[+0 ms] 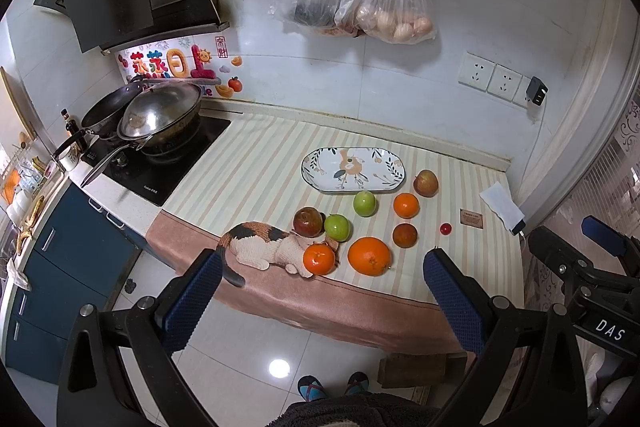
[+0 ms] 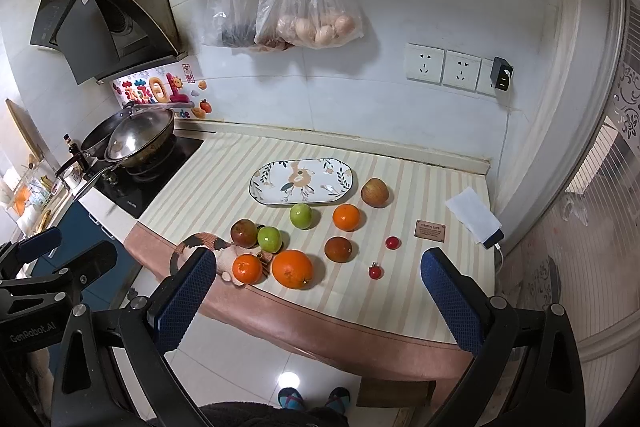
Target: Organize fruits
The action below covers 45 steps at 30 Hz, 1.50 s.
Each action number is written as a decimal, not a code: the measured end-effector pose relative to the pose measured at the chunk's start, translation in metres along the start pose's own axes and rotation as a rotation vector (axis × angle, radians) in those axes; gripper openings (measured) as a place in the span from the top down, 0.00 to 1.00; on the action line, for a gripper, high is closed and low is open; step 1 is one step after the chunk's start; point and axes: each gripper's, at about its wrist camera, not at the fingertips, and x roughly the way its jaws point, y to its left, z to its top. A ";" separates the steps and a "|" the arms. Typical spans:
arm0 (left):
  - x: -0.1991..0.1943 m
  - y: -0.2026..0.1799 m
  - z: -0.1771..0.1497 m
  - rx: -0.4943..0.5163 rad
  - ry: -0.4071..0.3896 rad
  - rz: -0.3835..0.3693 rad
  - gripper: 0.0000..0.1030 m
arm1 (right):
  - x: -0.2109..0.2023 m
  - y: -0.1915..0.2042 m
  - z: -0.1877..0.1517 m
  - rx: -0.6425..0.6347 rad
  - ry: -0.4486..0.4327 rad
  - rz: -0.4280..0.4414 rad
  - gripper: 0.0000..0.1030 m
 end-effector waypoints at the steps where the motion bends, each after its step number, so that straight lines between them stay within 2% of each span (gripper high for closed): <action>1: 0.000 0.000 0.000 0.001 -0.001 0.000 0.00 | 0.000 0.000 0.001 0.000 -0.001 0.000 0.00; 10: 0.009 0.009 0.012 -0.010 0.011 0.009 0.00 | 0.005 0.002 0.008 0.035 0.006 0.020 0.00; 15: 0.037 0.026 0.025 -0.013 0.016 0.048 0.00 | 0.036 0.000 0.006 0.104 0.054 0.038 0.00; 19: 0.075 0.041 0.029 -0.005 0.057 0.080 0.00 | 0.071 0.000 0.000 0.132 0.102 0.037 0.00; 22: 0.117 0.049 0.027 -0.008 0.137 0.090 0.00 | 0.105 0.003 -0.011 0.119 0.150 0.014 0.00; 27: 0.198 0.059 0.012 -0.045 0.361 0.029 0.00 | 0.175 0.006 -0.024 0.102 0.250 0.009 0.00; 29: 0.235 0.059 0.004 -0.073 0.467 -0.009 0.01 | 0.207 0.004 -0.029 0.103 0.300 0.027 0.00; 33: 0.293 0.058 -0.009 -0.141 0.619 -0.039 0.05 | 0.278 0.003 -0.039 0.093 0.427 0.096 0.00; 36: 0.332 0.053 -0.017 -0.173 0.697 -0.031 0.06 | 0.328 0.005 -0.048 0.060 0.512 0.128 0.00; 39: 0.363 0.050 -0.024 -0.215 0.768 -0.055 0.09 | 0.366 0.009 -0.057 0.034 0.583 0.151 0.00; 45: 0.408 0.042 -0.039 -0.272 0.869 -0.080 0.18 | 0.413 0.015 -0.068 0.006 0.672 0.186 0.00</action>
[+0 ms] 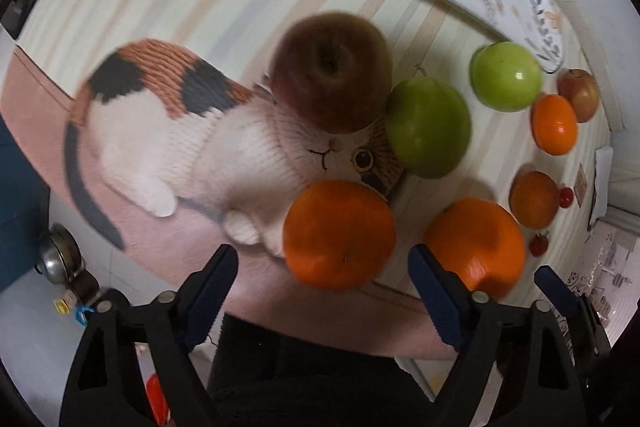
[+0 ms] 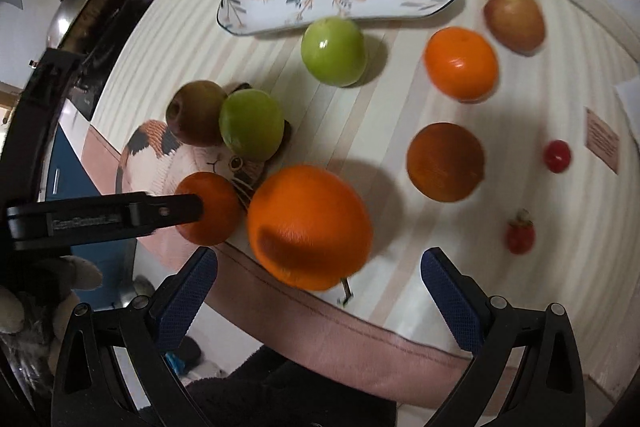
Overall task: Organize fruits
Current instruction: 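Grasp the small orange with the left tool while the right tool grasps the large orange, then carry both oranges up and over onto the floral plate with both tools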
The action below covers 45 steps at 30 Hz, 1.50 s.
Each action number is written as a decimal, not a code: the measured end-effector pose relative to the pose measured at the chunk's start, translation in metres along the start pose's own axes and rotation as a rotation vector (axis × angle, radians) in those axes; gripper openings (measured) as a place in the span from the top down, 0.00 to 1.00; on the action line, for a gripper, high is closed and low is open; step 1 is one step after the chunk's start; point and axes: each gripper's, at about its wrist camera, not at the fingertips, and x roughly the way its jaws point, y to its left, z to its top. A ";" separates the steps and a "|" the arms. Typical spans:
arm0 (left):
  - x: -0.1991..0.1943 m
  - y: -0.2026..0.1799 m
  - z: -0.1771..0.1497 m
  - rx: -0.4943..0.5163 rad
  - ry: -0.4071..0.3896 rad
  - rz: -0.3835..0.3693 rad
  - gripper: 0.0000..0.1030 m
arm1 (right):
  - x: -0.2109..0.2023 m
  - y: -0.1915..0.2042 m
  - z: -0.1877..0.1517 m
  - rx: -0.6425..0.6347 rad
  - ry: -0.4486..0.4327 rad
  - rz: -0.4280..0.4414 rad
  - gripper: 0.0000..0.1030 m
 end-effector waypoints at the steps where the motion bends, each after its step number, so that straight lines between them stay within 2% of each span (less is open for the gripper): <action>1: 0.004 0.000 0.001 -0.004 0.006 0.000 0.23 | 0.005 0.000 0.002 -0.008 0.013 0.001 0.00; 3: 0.008 -0.001 0.000 -0.010 0.012 -0.030 0.29 | 0.014 0.001 0.006 -0.024 0.043 0.001 0.00; 4: 0.008 -0.003 -0.001 -0.014 0.000 -0.048 0.37 | 0.017 0.002 0.007 -0.029 0.055 0.005 0.00; 5: 0.005 -0.005 -0.003 -0.009 -0.018 -0.055 0.39 | 0.021 0.003 0.008 -0.035 0.064 0.011 0.00; 11: -0.006 -0.013 -0.014 0.067 -0.064 0.060 0.39 | 0.039 0.019 0.014 -0.078 0.101 0.015 0.01; 13: -0.008 -0.008 -0.014 0.071 -0.057 0.046 0.38 | 0.046 0.022 0.015 -0.079 0.116 0.014 0.03; 18: -0.006 0.007 -0.003 0.049 -0.023 0.042 0.37 | 0.059 0.020 0.016 -0.067 0.144 -0.006 0.17; 21: -0.002 0.009 -0.001 0.038 -0.021 0.022 0.38 | 0.061 0.018 0.018 -0.056 0.144 0.006 0.17; 29: -0.002 -0.003 -0.003 0.047 -0.059 0.050 0.39 | 0.055 0.011 0.015 -0.011 0.129 0.008 0.18; 37: -0.034 -0.015 -0.010 0.060 -0.100 0.016 0.39 | 0.033 0.000 0.015 0.049 0.092 0.033 0.18; 45: -0.112 -0.042 -0.004 0.121 -0.204 -0.093 0.39 | -0.043 -0.013 0.035 0.109 -0.031 0.143 0.18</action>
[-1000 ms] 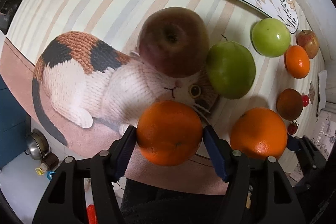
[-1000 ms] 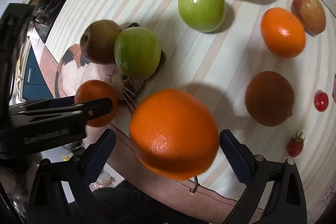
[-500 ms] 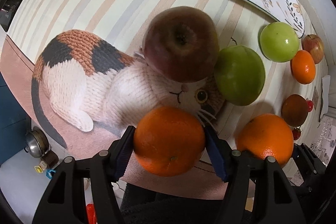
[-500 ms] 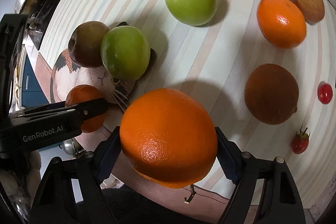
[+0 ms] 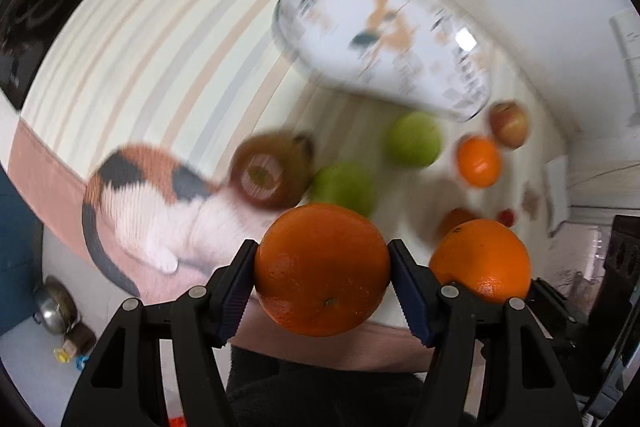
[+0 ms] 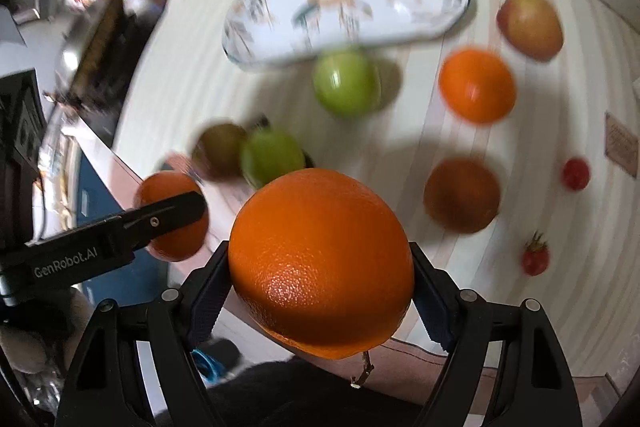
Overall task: Organize fruits
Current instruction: 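Carry both oranges up and over onto the floral plate with both tools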
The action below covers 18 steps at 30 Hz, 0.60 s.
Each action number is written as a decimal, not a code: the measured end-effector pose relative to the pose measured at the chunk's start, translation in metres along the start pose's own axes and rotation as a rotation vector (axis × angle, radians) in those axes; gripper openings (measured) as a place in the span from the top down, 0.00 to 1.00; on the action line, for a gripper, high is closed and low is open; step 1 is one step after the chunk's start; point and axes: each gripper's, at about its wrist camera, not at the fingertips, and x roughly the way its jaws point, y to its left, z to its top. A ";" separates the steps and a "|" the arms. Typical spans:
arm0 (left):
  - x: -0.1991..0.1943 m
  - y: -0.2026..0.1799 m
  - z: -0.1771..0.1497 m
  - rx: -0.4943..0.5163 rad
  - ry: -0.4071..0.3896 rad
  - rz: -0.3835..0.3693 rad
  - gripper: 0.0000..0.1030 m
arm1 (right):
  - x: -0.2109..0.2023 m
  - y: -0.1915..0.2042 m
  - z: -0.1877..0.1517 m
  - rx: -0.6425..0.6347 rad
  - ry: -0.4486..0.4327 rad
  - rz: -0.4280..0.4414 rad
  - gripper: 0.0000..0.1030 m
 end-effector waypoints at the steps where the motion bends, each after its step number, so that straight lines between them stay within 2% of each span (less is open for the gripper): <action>1: -0.005 -0.001 0.006 0.006 -0.009 -0.012 0.39 | -0.009 0.000 0.008 0.004 -0.018 0.015 0.18; 4: -0.024 -0.015 0.041 0.022 -0.044 -0.037 0.39 | -0.032 -0.003 0.037 0.021 -0.073 0.046 0.18; 8: -0.027 -0.025 0.091 0.014 -0.085 -0.004 0.39 | -0.036 -0.011 0.094 0.076 -0.133 0.038 0.18; 14: 0.022 -0.031 0.166 -0.037 -0.034 0.029 0.39 | -0.002 -0.037 0.170 0.218 -0.160 0.012 0.18; 18: 0.058 -0.031 0.196 -0.065 0.030 0.030 0.39 | 0.028 -0.051 0.204 0.272 -0.146 -0.022 0.18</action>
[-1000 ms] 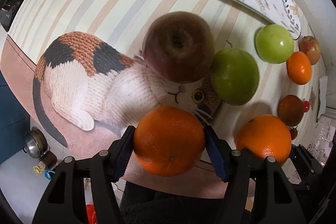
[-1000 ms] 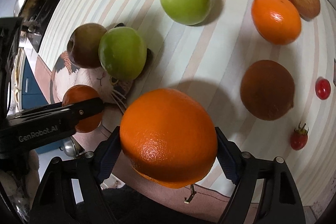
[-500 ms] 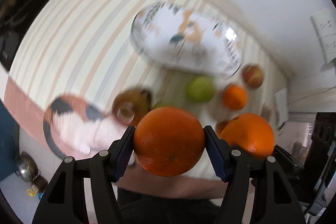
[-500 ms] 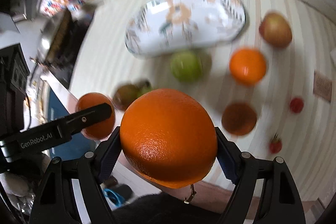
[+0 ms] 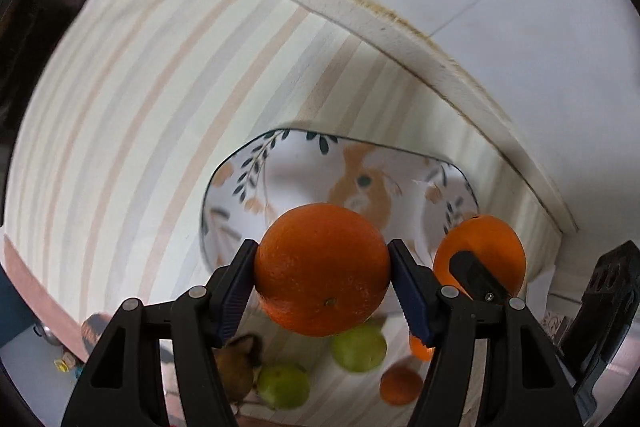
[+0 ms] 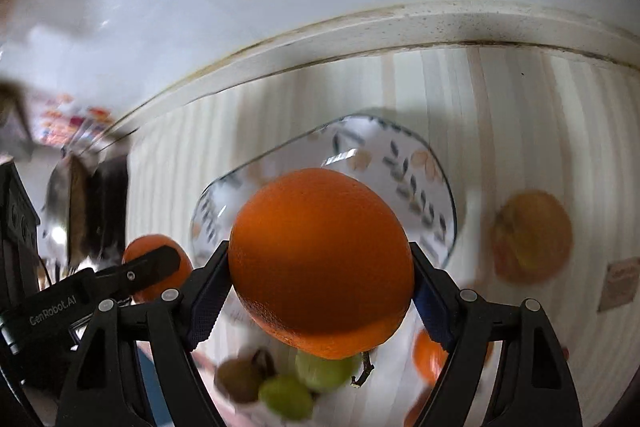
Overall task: Organize fruits
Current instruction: 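Carry both oranges up and over onto the floral plate with both tools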
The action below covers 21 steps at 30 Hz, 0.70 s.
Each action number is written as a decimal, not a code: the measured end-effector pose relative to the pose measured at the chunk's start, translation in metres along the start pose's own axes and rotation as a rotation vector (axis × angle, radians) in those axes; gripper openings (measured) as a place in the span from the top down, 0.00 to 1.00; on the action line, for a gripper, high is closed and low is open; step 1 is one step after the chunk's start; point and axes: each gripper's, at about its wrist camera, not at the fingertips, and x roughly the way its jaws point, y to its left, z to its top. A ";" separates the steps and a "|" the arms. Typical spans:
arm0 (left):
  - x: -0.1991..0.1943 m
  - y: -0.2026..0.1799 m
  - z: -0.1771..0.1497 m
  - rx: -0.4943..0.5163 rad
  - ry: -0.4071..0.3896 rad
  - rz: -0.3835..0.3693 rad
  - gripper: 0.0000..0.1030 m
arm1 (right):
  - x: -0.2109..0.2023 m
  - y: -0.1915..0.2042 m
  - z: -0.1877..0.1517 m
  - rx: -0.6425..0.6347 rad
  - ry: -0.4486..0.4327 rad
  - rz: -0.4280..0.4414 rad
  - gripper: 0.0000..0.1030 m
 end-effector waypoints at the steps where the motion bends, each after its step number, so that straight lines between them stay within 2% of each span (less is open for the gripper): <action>1: 0.007 -0.001 0.006 0.001 0.013 0.004 0.39 | 0.008 0.000 0.006 0.002 0.007 -0.009 0.18; 4: 0.029 -0.005 0.022 0.006 0.054 0.019 0.39 | 0.027 -0.001 0.017 0.004 0.035 -0.029 0.18; 9: 0.047 -0.007 0.028 -0.005 0.115 0.007 0.39 | 0.050 -0.007 0.028 -0.008 0.058 -0.046 0.18; 16: 0.060 -0.005 0.027 -0.025 0.149 -0.003 0.39 | 0.060 -0.004 0.035 -0.060 0.063 -0.042 0.17; 21: 0.064 -0.007 0.025 -0.005 0.168 0.030 0.38 | 0.051 0.006 0.040 -0.099 0.048 -0.019 0.14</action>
